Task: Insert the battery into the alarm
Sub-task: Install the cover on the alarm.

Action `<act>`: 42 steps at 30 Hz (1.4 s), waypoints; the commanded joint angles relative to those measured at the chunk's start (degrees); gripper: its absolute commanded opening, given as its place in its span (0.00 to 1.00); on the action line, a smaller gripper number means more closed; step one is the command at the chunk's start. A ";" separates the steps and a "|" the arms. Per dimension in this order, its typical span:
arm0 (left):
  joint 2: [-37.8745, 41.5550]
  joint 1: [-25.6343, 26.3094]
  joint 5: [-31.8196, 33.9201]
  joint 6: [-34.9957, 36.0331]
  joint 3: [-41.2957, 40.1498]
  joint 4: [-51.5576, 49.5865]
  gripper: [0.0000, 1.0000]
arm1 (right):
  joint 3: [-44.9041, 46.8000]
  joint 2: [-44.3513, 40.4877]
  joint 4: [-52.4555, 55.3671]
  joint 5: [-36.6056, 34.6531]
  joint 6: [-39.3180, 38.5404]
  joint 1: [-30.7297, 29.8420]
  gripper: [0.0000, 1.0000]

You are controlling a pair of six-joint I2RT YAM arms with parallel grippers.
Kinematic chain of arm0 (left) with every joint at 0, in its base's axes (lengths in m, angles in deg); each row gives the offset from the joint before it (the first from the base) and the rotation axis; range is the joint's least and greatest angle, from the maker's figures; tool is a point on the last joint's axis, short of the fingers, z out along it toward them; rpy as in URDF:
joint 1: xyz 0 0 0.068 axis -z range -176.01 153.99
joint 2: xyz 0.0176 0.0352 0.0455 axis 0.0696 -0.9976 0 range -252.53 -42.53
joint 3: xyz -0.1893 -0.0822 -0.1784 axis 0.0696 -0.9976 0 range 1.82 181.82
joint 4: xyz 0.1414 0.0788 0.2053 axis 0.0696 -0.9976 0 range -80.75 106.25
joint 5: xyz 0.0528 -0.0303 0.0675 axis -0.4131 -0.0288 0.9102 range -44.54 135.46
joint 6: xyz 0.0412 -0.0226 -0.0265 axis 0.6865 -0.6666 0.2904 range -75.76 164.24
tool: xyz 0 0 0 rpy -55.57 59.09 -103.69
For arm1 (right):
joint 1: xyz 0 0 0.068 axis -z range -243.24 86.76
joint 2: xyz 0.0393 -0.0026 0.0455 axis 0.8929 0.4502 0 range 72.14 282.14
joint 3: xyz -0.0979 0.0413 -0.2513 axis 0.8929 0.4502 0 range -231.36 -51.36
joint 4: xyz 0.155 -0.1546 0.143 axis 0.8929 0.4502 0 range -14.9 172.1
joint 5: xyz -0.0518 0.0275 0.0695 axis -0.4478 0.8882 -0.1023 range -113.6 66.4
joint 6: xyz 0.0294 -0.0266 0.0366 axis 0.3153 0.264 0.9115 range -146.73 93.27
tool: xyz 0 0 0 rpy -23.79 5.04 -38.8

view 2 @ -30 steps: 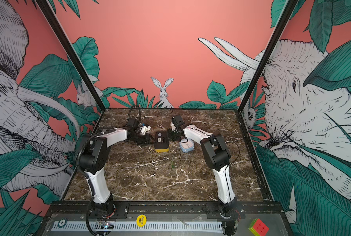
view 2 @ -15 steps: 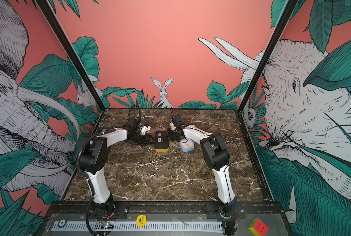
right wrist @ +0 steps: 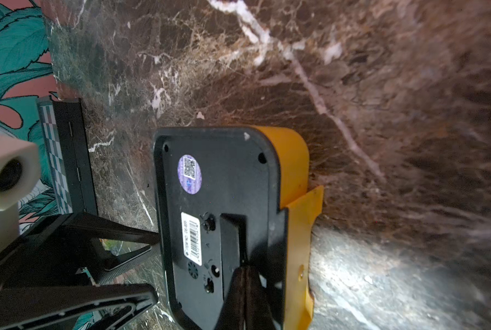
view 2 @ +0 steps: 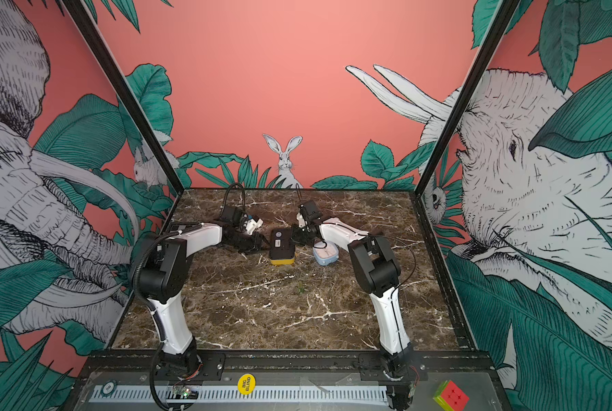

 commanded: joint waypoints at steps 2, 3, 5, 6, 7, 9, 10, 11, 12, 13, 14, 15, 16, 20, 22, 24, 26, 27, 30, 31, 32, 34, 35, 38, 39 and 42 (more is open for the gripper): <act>2.61 -0.31 0.18 0.40 -0.36 -0.50 0.51 | -1.05 1.17 -1.41 0.17 0.74 0.01 0.00; 2.53 -0.32 0.18 0.40 -0.35 -0.50 0.51 | -1.14 1.17 -1.43 0.14 0.81 0.00 0.00; 2.45 -0.30 0.10 0.40 -0.29 -0.50 0.51 | -1.05 1.17 -1.40 0.21 0.83 0.00 0.00; 2.39 -0.30 0.09 0.40 -0.23 -0.50 0.51 | -1.05 1.24 -1.40 0.17 0.83 -0.09 0.00; 2.35 -0.30 0.04 0.40 -0.18 -0.50 0.51 | -1.05 1.19 -1.29 0.16 0.88 -0.16 0.00; 2.19 -0.31 0.05 0.40 -0.12 -0.50 0.51 | -1.09 1.33 -1.15 0.05 0.99 -0.28 0.00; 2.17 -0.33 -0.04 0.40 -0.14 -0.50 0.51 | -1.10 1.35 -1.07 0.11 1.00 -0.28 0.00; 2.10 -0.30 0.00 0.40 -0.10 -0.50 0.51 | -1.14 1.44 -1.06 0.09 1.00 -0.35 0.00; 2.02 -0.33 0.00 0.35 -0.01 -0.50 0.51 | -1.14 1.44 -1.03 0.06 1.01 -0.44 0.00; 2.00 -0.31 0.00 0.31 -0.05 -0.42 0.51 | -1.07 1.46 -0.83 -0.12 1.09 -0.53 0.00; 1.91 -0.30 0.00 0.30 -0.05 -0.37 0.51 | -1.04 1.45 -0.83 -0.35 1.09 -0.57 0.00; 1.84 -0.30 -0.11 0.27 -0.06 -0.33 0.51 | -0.97 1.44 -0.64 -0.47 1.13 -0.62 0.00; 1.82 -0.30 -0.09 0.22 0.02 -0.33 0.51 | -0.96 1.34 -0.57 -0.70 1.09 -0.72 0.00; 1.83 -0.30 -0.18 0.22 0.05 -0.26 0.51 | -0.53 1.18 -0.60 -1.00 1.80 -0.80 0.02; 1.82 -0.28 -0.18 0.22 0.01 -0.24 0.51 | -0.44 0.89 -0.63 -1.36 1.79 -0.97 0.05; 1.80 -0.30 -0.20 0.22 0.08 -0.32 0.51 | -0.44 0.56 -0.60 -1.93 1.71 -1.00 0.05; 1.97 -0.30 -0.12 0.30 0.08 -0.33 0.51 | -0.59 0.26 -0.41 -2.54 1.64 -1.04 0.09; 2.08 -0.30 -0.08 0.31 -0.03 -0.33 0.51 | -0.76 0.08 0.01 -3.10 1.37 -1.10 0.14; 2.42 -0.28 0.23 0.38 -0.04 -0.33 0.51 | -0.87 -0.64 0.53 -4.34 0.75 -1.06 0.24; 2.39 -0.30 0.33 0.36 -0.09 -0.33 0.51 | -0.87 -0.84 0.68 -4.62 0.66 -1.06 0.27; 2.52 -0.30 0.34 0.38 -0.09 -0.41 0.51 | -0.94 -1.08 0.83 -4.87 0.48 -1.06 0.29; 2.61 -0.34 0.39 0.40 -0.10 -0.48 0.51 | -0.95 -1.29 1.04 -5.25 0.17 -1.14 0.33; 2.70 -0.39 0.44 0.48 -0.10 -0.58 0.51 | -1.05 -1.50 1.15 -5.41 -0.04 -1.14 0.34; 2.95 -0.50 0.87 0.66 -0.01 -0.85 0.51 | -0.74 -2.46 0.57 -6.05 -0.58 -1.15 0.38; 3.05 -0.61 0.92 0.75 0.01 -0.98 0.51 | -0.68 -2.75 0.47 -6.18 -0.83 -1.14 0.39; 3.05 -0.78 1.14 0.93 0.24 -1.35 0.51 | -1.16 -3.39 1.23 -6.81 -1.73 -1.15 0.43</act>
